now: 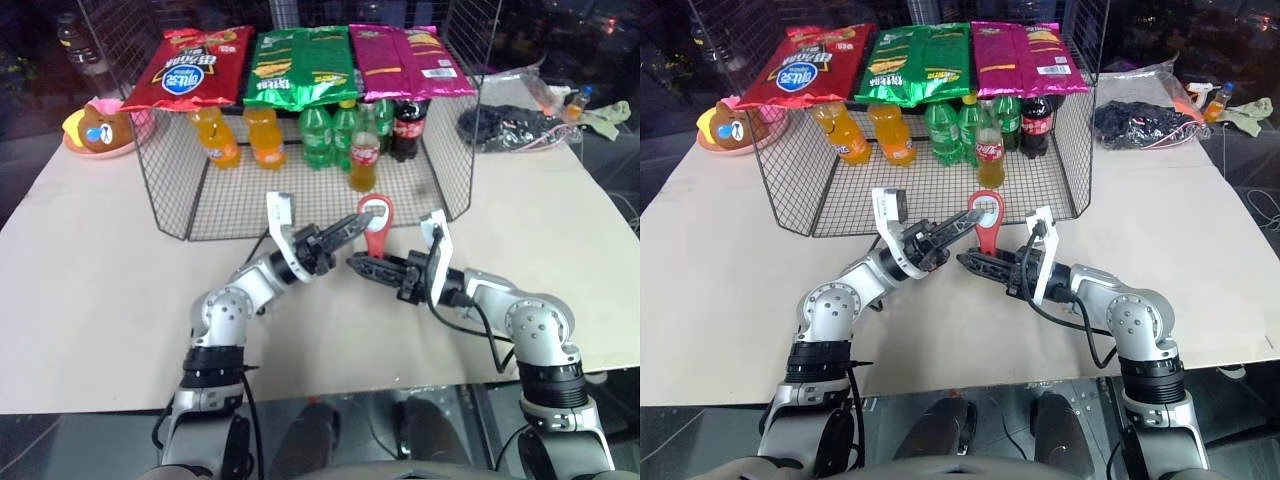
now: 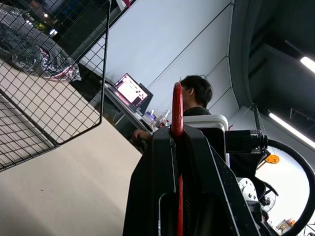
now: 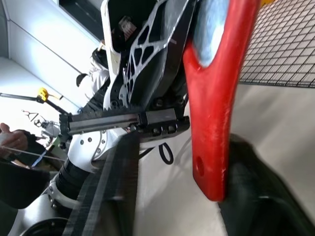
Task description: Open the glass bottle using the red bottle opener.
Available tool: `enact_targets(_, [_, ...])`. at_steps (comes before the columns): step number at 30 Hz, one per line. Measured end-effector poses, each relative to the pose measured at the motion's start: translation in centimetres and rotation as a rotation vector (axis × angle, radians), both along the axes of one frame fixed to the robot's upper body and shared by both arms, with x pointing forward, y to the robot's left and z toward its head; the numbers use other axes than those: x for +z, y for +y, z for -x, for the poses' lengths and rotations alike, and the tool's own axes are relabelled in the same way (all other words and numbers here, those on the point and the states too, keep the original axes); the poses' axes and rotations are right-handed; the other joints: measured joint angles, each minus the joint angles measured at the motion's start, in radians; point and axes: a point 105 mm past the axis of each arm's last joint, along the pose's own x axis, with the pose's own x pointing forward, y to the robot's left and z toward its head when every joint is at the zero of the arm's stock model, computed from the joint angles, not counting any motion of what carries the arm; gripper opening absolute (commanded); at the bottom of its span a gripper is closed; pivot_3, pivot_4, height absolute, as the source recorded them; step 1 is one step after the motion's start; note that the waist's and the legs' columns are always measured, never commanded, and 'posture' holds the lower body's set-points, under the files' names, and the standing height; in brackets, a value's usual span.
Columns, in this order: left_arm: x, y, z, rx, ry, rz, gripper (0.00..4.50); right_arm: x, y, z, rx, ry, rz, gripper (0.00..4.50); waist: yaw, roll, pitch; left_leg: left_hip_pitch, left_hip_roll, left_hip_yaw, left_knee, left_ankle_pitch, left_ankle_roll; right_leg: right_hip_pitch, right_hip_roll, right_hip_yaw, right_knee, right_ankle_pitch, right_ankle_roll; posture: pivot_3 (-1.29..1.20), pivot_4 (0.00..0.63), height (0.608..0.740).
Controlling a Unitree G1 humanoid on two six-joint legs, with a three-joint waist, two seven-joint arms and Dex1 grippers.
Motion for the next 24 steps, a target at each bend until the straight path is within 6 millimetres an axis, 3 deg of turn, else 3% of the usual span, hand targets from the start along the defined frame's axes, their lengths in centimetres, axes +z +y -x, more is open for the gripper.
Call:
enact_targets(1, [0.1, 0.0, 0.1, -0.006, -0.004, 0.004, 0.0, 0.0, -0.1, -0.1, -0.005, 0.003, -0.001, 0.2, 0.0, 0.0, 0.0, 0.0, 0.0, 0.0, 0.0, 0.0, 0.0, 0.0, 0.0, 0.0, 0.0, 0.0, 0.0, 0.0, 0.15, 0.74])
enact_targets(2, [0.1, 0.1, 0.0, -0.005, -0.004, 0.007, 0.0, 0.1, 0.0, 0.1, 0.005, 0.0, -0.007, 0.09, 0.0, 0.0, 0.0, 0.0, 0.0, 0.0, 0.0, 0.0, 0.0, 0.0, 0.0, 0.0, 0.0, 0.0, 0.0, 0.0, 0.15, 0.74])
enact_targets(14, [0.0, 0.2, 0.0, -0.008, 0.008, 0.005, 0.0, 0.1, 0.1, 0.1, 0.006, 0.001, -0.011, 0.09, 0.0, 0.0, 0.0, 0.0, 0.0, 0.0, 0.0, 0.0, 0.0, 0.0, 0.0, 0.0, 0.0, 0.0, 0.0, 0.0, 0.15, 0.74])
enact_targets(17, [-0.4, 0.2, -0.2, 0.008, 0.015, -0.008, 0.98, -0.1, 0.1, 0.0, -0.002, 0.004, -0.001, 0.0, 0.0, 0.0, 0.0, 0.0, 0.0, 0.0, 0.0, 0.0, 0.0, 0.0, 0.0, 0.0, 0.0, 0.0, 0.0, 0.0, 0.15, 0.74])
enact_targets(24, [-1.4, 1.1, -1.4, 0.1, 0.04, -0.067, 4.19, -0.2, -0.6, -1.9, -0.177, -0.045, 0.011, 0.0, 0.0, 0.0, 0.0, 0.0, 0.0, 0.0, 0.0, 0.0, 0.0, 0.0, 0.0, 0.0, 0.0, 0.0, 0.0, 0.0, 0.15, 0.74])
